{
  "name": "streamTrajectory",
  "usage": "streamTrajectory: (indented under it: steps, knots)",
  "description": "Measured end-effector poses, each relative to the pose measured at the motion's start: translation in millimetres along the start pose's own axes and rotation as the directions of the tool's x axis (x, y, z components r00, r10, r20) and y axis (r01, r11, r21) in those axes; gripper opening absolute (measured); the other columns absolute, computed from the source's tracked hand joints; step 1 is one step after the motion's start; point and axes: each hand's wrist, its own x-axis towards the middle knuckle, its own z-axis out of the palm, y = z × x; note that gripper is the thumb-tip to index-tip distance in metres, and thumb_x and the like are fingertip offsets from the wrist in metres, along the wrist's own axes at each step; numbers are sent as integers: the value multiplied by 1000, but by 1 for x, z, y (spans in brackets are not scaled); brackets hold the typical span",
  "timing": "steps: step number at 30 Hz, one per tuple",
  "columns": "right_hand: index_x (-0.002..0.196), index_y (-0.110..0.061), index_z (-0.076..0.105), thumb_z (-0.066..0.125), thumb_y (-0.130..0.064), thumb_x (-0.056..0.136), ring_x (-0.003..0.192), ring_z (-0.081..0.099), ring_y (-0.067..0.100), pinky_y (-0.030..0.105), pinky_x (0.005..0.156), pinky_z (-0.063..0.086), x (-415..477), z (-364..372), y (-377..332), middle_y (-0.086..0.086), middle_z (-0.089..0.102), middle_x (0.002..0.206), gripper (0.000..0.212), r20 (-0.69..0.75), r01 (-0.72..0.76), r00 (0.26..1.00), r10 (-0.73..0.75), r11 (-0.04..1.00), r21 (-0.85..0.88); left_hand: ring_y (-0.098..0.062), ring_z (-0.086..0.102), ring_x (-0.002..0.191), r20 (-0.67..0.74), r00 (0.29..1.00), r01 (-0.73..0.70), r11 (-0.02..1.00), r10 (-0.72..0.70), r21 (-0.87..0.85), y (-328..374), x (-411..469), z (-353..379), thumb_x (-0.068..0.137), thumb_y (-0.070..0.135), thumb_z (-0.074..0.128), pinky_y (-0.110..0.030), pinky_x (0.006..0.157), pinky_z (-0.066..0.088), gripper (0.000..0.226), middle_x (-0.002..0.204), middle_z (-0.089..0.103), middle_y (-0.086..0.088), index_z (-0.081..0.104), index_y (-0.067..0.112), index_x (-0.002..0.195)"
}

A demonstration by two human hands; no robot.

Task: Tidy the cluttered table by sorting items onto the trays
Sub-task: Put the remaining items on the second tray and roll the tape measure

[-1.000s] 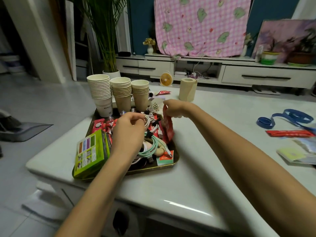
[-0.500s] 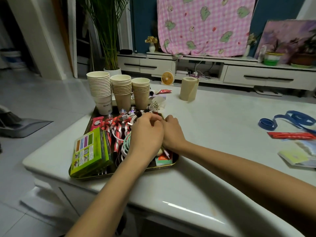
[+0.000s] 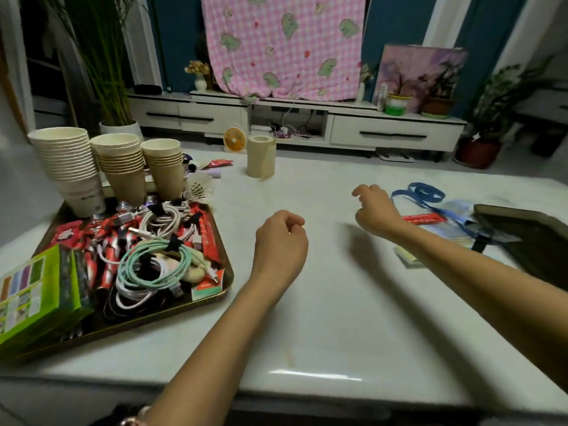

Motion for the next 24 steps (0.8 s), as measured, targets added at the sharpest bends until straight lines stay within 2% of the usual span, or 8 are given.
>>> streamTrajectory:
  steps: [2, 5, 8, 13, 20, 22, 23, 24]
  knots:
    - [125, -2, 46, 48, 1, 84, 110, 49, 35, 38, 87, 42, -2, -12, 41, 20, 50, 124, 41, 22, -13, 1000, 16, 989, -147, -19, 62, 91, 48, 999, -4, 1000, 4, 14, 3, -2, 17, 90, 6, 40, -14, 63, 42, 25, 100, 60, 0, 61, 15, 98]
    - [124, -2, 46, 48, -6, 91, 96, 55, 30, 31, 73, 40, -6, -20, 72, 18, 57, 115, 33, 62, -46, 996, 64, 963, -266, -16, 62, 85, 101, 995, 24, 1000, -26, 13, 5, -6, 35, 90, 6, 39, -8, 55, 39, 26, 97, 59, 2, 61, 13, 101]
    - [128, -4, 45, 40, 0, 91, 105, 54, 31, 32, 83, 40, -1, -17, 85, 18, 55, 122, 38, 71, 18, 997, 9, 927, -375, -16, 63, 83, 153, 987, 54, 998, -57, 24, 4, -9, 50, 89, 6, 38, -9, 51, 39, 26, 96, 60, 1, 61, 13, 101]
    - [130, -14, 47, 34, -11, 97, 112, 51, 30, 37, 92, 39, 10, -5, 90, 13, 52, 128, 36, 213, 143, 976, -31, 833, -535, -20, 63, 90, 149, 985, 83, 996, -85, 18, 3, -8, 58, 89, 6, 38, -18, 55, 39, 28, 99, 62, -2, 62, 11, 103]
    - [112, -10, 59, 39, -10, 95, 100, 56, 28, 34, 87, 41, 15, 1, 90, 11, 58, 117, 26, 194, 262, 964, -181, 762, -593, -17, 64, 87, 161, 979, 128, 992, -124, -15, 4, -3, 66, 89, 7, 38, -18, 48, 36, 27, 100, 62, 0, 61, 16, 98]
    - [102, -12, 64, 43, -9, 95, 94, 55, 25, 32, 81, 39, 16, -7, 84, 10, 64, 111, 22, 131, 282, 959, -253, 782, -556, -18, 64, 89, 166, 978, 129, 992, -125, -14, 3, -2, 65, 89, 7, 38, -18, 51, 38, 27, 101, 62, -1, 61, 16, 99]
    - [96, -13, 66, 46, -10, 94, 92, 53, 25, 32, 78, 38, 17, -11, 77, 9, 65, 108, 20, 77, 309, 946, -314, 810, -498, -18, 63, 89, 160, 979, 130, 991, -126, -17, 3, -1, 62, 89, 6, 38, -19, 54, 40, 27, 101, 63, -1, 62, 16, 98]
    - [98, -12, 69, 50, -11, 94, 94, 53, 26, 33, 79, 39, 17, -16, 69, 10, 65, 108, 20, 1, 343, 927, -374, 849, -402, -19, 63, 90, 156, 979, 135, 991, -129, -25, 4, -1, 60, 89, 6, 39, -20, 59, 44, 26, 101, 63, -1, 61, 16, 97]
